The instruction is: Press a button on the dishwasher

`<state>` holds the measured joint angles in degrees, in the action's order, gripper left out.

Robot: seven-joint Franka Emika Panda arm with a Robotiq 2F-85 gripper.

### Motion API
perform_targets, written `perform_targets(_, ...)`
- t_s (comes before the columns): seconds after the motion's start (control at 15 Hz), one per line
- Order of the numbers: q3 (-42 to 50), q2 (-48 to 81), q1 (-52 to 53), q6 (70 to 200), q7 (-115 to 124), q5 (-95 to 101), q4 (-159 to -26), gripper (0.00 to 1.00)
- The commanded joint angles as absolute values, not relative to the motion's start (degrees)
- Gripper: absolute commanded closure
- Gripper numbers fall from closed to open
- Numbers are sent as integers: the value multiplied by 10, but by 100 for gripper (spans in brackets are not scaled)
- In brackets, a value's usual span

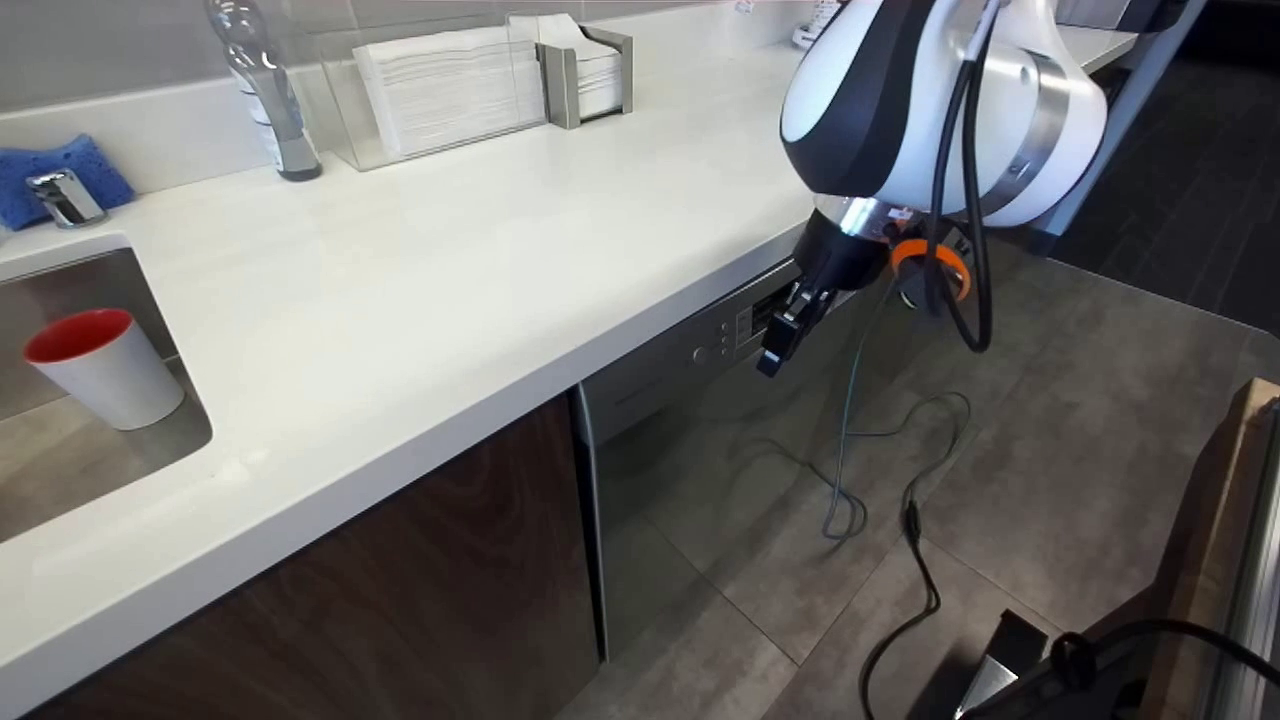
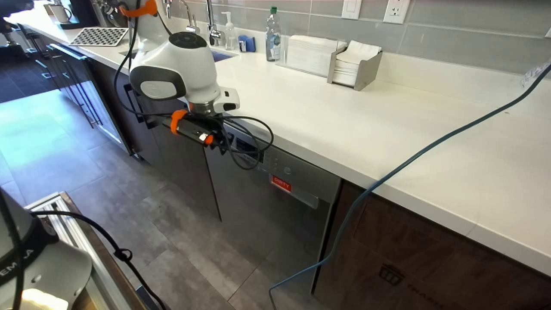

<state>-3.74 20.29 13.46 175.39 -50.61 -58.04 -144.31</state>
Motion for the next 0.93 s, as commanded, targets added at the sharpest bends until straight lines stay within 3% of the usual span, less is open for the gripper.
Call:
perform_targets(0.0, -22, 129, 149, 1737, -391, -448, -1504, 27)
perform_targets(0.07, 39, 115, 214, 1719, -390, -453, -1511, 18)
perform_targets(0.27, 88, 72, 251, 1687, -313, -358, -1533, 1)
perform_targets(0.6, 152, 12, 286, 1628, -186, -196, -1538, 0)
perform_targets(0.67, 69, 0, 193, 1616, -147, -143, -1536, 0)
perform_targets(0.87, 23, -47, 153, 1549, -114, -114, -1527, 0)
